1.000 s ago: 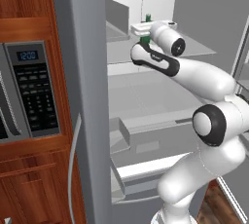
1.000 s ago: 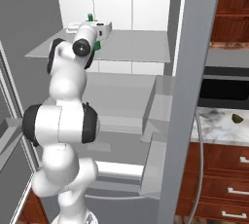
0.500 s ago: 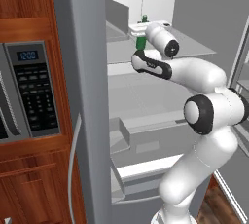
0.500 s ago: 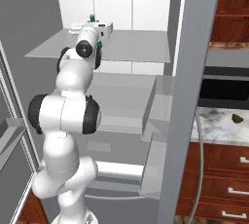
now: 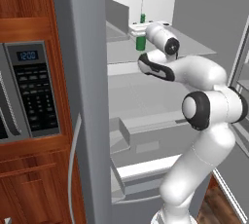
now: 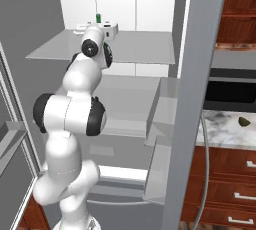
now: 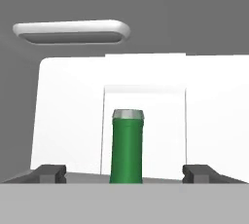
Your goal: Place the beers on the top shelf of the fridge to keep them out of children's reach, and place the kiwi on lower shelves for easy access.
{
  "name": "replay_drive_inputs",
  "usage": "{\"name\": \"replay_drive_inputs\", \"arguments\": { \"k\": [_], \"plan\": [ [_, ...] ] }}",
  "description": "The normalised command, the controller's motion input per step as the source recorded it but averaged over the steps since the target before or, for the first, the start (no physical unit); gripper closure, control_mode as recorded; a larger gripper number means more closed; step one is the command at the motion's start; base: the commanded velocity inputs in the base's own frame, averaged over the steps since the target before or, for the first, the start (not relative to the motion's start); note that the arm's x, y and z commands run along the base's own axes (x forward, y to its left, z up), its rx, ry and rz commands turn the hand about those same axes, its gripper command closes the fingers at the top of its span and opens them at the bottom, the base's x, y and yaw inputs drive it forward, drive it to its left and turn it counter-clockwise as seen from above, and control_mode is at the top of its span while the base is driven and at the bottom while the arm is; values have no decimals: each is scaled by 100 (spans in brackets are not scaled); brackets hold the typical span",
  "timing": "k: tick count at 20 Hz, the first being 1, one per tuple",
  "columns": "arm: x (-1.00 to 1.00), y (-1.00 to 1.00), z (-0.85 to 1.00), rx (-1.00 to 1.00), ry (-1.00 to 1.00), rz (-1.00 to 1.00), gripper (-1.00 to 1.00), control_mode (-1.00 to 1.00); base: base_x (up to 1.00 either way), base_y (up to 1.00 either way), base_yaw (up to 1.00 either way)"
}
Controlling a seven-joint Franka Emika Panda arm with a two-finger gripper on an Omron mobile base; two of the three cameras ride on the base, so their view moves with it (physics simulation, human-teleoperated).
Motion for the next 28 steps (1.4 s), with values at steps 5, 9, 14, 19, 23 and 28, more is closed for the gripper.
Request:
{"name": "replay_drive_inputs", "arguments": {
  "k": [5, 9, 14, 19, 23, 28],
  "plan": [
    [0, 0, 2, 0, 2, 0, -100, -100, 0, 0, 0],
    [-9, 0, 0, -1, 2, 0, -100, -100, 0, 0, 0],
    [-56, 0, 0, -4, 7, 0, -100, -100, 0, 0, 0],
    [-91, 0, 4, -5, 10, 0, -100, -100, 0, 0, 0],
    [-100, 3, 21, -10, 16, 0, -100, -100, 0, 0, 0],
    [-100, 14, 23, -12, 18, 0, -100, -100, 0, 0, 0]
  ]
}}
